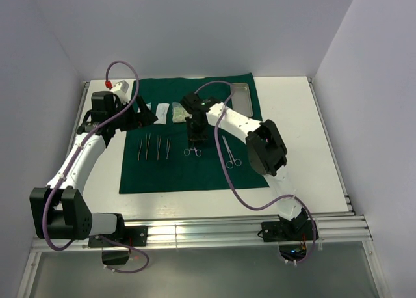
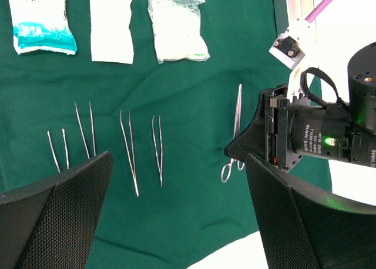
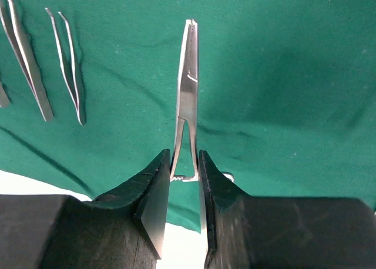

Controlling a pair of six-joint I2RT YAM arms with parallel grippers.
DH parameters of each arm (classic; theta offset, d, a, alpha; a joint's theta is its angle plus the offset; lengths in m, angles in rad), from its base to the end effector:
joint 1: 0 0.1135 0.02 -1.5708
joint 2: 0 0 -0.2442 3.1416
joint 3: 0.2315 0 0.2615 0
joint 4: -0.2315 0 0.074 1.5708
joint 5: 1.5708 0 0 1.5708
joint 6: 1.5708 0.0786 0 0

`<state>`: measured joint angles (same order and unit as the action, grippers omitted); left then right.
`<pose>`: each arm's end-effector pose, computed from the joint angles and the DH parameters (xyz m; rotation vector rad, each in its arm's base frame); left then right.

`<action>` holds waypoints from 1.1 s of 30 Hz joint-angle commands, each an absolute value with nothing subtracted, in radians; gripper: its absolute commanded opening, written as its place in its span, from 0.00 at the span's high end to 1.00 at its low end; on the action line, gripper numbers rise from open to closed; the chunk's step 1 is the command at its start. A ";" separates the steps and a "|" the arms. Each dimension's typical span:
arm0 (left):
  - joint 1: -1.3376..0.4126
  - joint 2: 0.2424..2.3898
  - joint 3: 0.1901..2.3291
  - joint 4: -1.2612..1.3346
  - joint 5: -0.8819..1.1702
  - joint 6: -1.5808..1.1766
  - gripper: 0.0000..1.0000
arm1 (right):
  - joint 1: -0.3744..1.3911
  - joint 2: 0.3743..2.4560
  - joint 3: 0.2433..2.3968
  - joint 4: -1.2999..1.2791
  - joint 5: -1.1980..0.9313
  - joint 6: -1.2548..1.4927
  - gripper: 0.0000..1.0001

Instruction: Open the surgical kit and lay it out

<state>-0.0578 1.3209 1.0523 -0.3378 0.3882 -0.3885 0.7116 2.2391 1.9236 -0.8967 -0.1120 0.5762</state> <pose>0.3392 -0.0494 0.2568 -0.1384 2.2004 -0.6745 0.3618 0.3236 0.1408 -0.2247 2.8798 0.4438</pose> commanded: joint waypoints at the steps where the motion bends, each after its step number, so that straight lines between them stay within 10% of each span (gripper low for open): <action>1: -0.049 1.287 1.045 -0.295 0.417 -0.408 0.01 | 0.729 2.253 1.922 -0.916 -0.087 0.620 1.00; 15: -0.038 1.284 1.016 -0.275 0.439 -0.419 0.01 | 0.727 2.315 1.950 -0.930 -0.037 0.637 0.92; 28: -0.037 1.290 1.019 -0.275 0.454 -0.413 0.01 | 0.713 2.280 1.973 -0.923 -0.031 0.632 0.36; 33: -0.037 1.296 1.048 -0.275 0.486 -0.403 0.01 | 0.686 2.166 1.968 -0.908 -0.009 0.580 0.37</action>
